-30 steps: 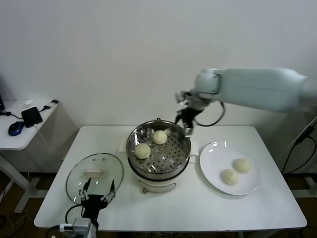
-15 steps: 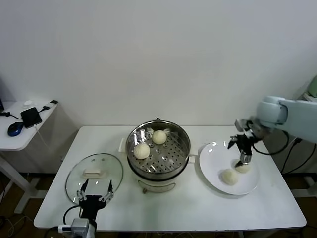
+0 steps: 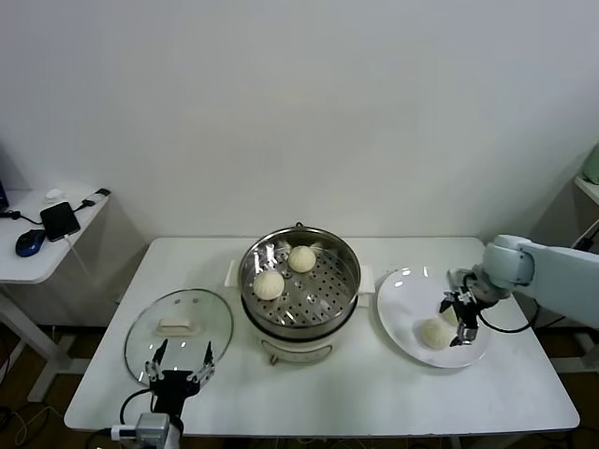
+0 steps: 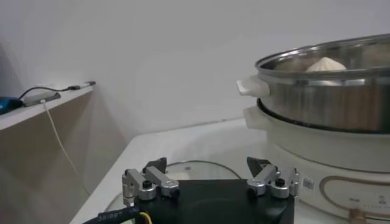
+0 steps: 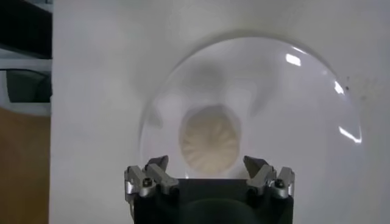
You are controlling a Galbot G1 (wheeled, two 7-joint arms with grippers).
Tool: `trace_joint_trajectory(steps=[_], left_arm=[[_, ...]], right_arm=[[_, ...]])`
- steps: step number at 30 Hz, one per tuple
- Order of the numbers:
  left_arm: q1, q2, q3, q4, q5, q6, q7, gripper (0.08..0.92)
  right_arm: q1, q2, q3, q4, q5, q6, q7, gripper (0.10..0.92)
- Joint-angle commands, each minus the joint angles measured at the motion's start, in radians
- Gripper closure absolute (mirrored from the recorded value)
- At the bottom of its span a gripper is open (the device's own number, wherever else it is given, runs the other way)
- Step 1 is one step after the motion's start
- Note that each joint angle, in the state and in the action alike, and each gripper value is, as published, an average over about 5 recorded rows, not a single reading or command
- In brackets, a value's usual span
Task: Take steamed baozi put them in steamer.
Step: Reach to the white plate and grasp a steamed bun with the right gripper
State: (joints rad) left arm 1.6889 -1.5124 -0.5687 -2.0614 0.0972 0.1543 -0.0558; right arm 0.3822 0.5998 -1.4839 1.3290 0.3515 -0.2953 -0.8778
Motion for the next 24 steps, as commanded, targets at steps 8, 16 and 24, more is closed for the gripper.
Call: trace_joint_trajectory(steps=[8, 16, 24], left_arm=[[-0.003, 0.006, 0.003, 0.004, -0.004, 0.000, 0.000, 0.177], [0.001, 0.004, 0.005, -0.005, -0.001, 0.003, 0.001, 0.177], [0.011, 0.000, 0.010, -0.023, 0.003, 0.006, 0.000, 0.177]], right_arm=[[-0.166, 0.057, 0.140, -0.083, -0.046, -0.025, 0.048, 0.202], [-0.152, 0.065, 0.139, -0.080, -0.044, -0.017, 0.013, 0.236], [0.049, 0.043, 0.047, -0.039, -0.009, 0.024, -0.066, 0.361]])
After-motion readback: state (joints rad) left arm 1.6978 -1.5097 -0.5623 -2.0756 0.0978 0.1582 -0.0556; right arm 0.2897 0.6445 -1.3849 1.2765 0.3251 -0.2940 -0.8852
